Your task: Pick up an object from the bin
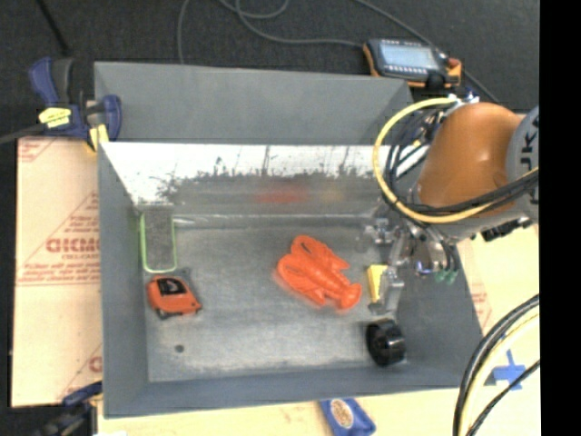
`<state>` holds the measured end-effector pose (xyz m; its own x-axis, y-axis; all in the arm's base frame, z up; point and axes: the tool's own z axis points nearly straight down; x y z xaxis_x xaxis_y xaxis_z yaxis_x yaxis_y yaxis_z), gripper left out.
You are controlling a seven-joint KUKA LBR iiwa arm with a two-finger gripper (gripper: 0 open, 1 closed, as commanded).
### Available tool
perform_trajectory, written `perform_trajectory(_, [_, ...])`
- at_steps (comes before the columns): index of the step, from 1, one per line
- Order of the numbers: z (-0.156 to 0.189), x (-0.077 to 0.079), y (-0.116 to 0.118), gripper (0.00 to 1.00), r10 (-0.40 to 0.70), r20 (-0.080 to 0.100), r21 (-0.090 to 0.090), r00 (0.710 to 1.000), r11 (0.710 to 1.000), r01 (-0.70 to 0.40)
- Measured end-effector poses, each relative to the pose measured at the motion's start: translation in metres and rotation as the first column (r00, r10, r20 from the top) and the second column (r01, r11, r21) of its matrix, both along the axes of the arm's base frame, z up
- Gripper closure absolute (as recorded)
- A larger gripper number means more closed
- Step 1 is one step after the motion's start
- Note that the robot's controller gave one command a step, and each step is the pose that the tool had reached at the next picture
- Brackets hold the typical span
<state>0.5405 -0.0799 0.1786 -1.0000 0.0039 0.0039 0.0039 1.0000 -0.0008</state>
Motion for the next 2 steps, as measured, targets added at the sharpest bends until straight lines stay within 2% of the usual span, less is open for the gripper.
perform_trajectory(1, [0.004, 0.001, 0.000, 0.00, 0.003, 0.008, -0.001, 1.000, 1.000, -0.003])
perform_trajectory(2, [-0.058, 0.001, 0.012, 0.00, -0.091, 0.011, 0.001, 0.996, 0.996, 0.091])
